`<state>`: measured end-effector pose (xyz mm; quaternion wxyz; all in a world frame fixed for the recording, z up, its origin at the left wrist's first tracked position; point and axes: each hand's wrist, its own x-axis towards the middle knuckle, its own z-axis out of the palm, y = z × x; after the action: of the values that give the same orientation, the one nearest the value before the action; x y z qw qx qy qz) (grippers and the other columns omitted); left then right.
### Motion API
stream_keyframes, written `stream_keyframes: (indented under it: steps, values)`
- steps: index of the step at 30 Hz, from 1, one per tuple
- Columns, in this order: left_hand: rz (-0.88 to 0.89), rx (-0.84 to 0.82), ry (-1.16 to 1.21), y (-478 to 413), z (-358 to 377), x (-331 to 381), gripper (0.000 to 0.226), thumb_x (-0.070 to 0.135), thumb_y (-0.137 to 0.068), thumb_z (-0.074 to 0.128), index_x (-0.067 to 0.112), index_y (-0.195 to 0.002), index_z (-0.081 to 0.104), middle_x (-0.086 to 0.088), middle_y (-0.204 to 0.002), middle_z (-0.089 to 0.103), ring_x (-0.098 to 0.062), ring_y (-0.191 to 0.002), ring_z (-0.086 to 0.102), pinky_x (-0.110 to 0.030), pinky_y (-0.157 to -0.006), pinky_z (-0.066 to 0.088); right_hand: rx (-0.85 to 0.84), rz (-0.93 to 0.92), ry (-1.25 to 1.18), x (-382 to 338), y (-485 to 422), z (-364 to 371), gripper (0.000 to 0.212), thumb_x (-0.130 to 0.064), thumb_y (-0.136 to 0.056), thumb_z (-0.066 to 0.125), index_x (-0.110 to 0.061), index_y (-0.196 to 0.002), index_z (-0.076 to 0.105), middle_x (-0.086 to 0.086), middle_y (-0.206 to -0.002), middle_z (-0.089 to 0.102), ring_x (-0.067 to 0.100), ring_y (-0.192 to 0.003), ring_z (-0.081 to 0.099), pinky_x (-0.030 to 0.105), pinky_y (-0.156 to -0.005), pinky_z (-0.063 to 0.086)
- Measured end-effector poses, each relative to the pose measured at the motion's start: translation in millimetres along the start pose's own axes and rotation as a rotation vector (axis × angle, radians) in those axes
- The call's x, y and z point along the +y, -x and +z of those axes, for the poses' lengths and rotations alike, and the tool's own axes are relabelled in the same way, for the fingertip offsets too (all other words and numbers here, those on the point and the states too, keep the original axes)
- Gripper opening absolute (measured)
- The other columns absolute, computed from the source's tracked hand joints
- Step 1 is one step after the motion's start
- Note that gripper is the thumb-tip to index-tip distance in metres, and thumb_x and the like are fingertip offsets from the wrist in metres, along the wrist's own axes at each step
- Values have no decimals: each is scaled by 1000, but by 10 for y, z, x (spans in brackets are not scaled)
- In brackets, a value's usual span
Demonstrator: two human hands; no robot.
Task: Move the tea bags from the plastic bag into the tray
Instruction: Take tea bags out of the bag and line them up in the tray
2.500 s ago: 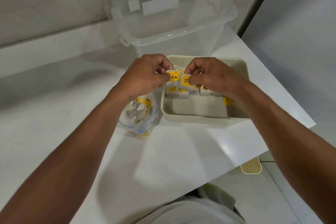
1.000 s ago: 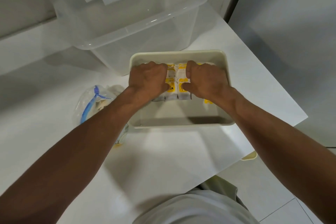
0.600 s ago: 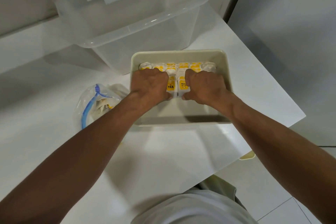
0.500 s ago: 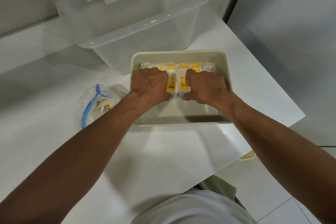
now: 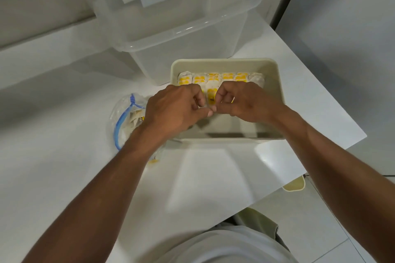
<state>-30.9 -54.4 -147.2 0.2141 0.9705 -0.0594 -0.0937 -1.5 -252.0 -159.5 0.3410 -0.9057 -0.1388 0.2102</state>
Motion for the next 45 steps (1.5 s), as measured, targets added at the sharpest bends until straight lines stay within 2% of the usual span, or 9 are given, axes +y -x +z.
stream_keyframes:
  steps: [7,15,19,23,26,30,35,42,45]
  values:
    - [-3,-38,380,490,-307,-372,25,39,-75,84,32,-93,67,17,-83,70,2,-67,61,-22,-69,47,-15,-54,-202,-367,94,210,22,-43,-79,78,-26,-85,66,-8,-77,66,12,-68,64,31,-66,50]
    - [-153,74,244,796,-397,-1007,14,38,-79,76,39,-88,66,24,-85,69,-1,-76,63,-32,-71,52,-24,-240,-62,-915,64,499,14,-36,-82,76,-27,-88,66,-15,-86,66,-4,-65,56,15,-64,41]
    - [-195,25,168,851,-280,-1168,11,43,-80,73,41,-88,66,24,-90,69,-7,-80,64,-32,-73,52,-20,-365,133,-1128,-34,627,10,-36,-85,72,-32,-92,66,-17,-87,58,-8,-75,52,21,-70,41]
    - [-232,30,21,872,-102,-1227,26,58,-79,66,40,-97,67,19,-91,70,-14,-86,65,-32,-74,54,-32,-407,391,-1222,-116,768,14,-35,-87,62,-37,-101,64,-16,-93,55,5,-93,51,34,-77,46]
    - [-214,59,-84,885,14,-1240,39,69,-79,61,36,-100,67,14,-91,70,-17,-84,65,-28,-69,51,-57,-421,618,-1243,-172,871,18,-35,-90,56,-39,-106,62,-13,-108,57,14,-107,50,33,-72,45]
    - [-177,87,-96,874,113,-1240,42,72,-83,55,37,-103,69,13,-92,71,-15,-82,65,-23,-65,36,-27,-549,856,-1225,-270,961,22,-29,-94,50,-36,-109,64,-8,-107,61,21,-101,52,32,-64,38]
    - [-160,104,-107,865,161,-1273,39,66,-89,52,38,-109,70,12,-95,72,-16,-85,66,-22,-67,40,-64,-594,1021,-1241,-343,1017,31,-23,-91,49,-35,-116,64,-5,-105,64,25,-104,51,37,-75,38]
    - [-193,148,29,907,96,-1297,18,44,-92,58,35,-99,72,11,-87,73,-18,-81,65,-26,-68,50,-5,-603,935,-1268,-382,1075,19,-34,-92,53,-29,-101,68,-3,-91,68,25,-94,54,36,-70,26]
    - [-177,179,152,948,6,-1325,15,37,-91,60,37,-102,70,16,-89,73,-11,-81,66,-26,-68,51,-15,-503,791,-1250,-366,1009,17,-40,-92,53,-32,-99,66,-6,-95,67,21,-96,54,34,-74,32]
